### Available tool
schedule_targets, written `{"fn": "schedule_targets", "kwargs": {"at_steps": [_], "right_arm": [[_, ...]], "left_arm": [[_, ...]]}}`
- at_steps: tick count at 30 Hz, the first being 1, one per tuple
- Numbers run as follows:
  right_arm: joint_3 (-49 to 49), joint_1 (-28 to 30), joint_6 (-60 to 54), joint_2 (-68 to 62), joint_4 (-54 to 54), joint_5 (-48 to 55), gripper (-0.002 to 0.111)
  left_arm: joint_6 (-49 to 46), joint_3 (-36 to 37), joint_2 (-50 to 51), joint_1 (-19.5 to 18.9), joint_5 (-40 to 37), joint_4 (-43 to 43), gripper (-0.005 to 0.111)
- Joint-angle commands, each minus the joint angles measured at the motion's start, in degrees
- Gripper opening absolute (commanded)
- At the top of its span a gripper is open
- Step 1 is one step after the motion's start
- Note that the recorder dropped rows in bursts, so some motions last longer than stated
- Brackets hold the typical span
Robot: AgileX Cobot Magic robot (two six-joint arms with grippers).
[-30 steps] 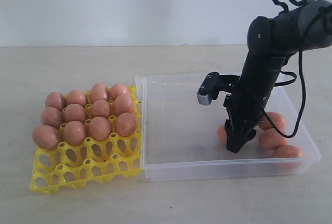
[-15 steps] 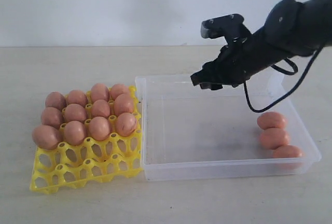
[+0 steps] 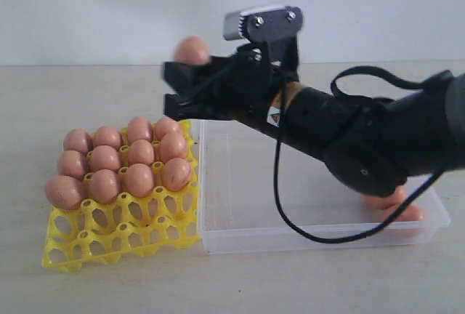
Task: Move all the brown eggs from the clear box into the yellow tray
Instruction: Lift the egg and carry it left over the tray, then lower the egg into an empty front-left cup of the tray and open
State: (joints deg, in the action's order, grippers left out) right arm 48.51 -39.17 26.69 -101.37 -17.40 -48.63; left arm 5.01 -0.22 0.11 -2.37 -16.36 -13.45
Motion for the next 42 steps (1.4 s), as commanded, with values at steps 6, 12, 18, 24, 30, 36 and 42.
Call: {"fn": "schedule_targets", "kwargs": {"at_steps": [6, 12, 18, 24, 30, 36, 42], "right_arm": [[17.22, 0.66, 41.26, -9.3, -51.59, -14.65, -0.001], [22.3, -0.86, 45.68, -17.59, -54.06, -15.52, -0.001], [29.02, -4.54, 47.17, -22.44, -55.39, -3.48, -0.001], [33.82, -6.29, 52.54, -26.95, -57.88, 1.57, -0.001], [38.16, -8.0, 57.56, -31.39, -61.21, 2.45, -0.001], [39.73, -9.93, 58.63, -31.93, -65.16, 11.79, -0.001], [39.73, -9.93, 56.48, -31.8, -69.88, 13.12, -0.001]], "left_arm": [[0.11, 0.22, -0.11, 0.3, 0.12, 0.11, 0.022], [0.11, 0.22, -0.11, 0.3, 0.12, 0.11, 0.022], [0.11, 0.22, -0.11, 0.3, 0.12, 0.11, 0.022], [0.11, 0.22, -0.11, 0.3, 0.12, 0.11, 0.022], [0.11, 0.22, -0.11, 0.3, 0.12, 0.11, 0.022], [0.11, 0.22, -0.11, 0.3, 0.12, 0.11, 0.022], [0.11, 0.22, -0.11, 0.3, 0.12, 0.11, 0.022]]}}
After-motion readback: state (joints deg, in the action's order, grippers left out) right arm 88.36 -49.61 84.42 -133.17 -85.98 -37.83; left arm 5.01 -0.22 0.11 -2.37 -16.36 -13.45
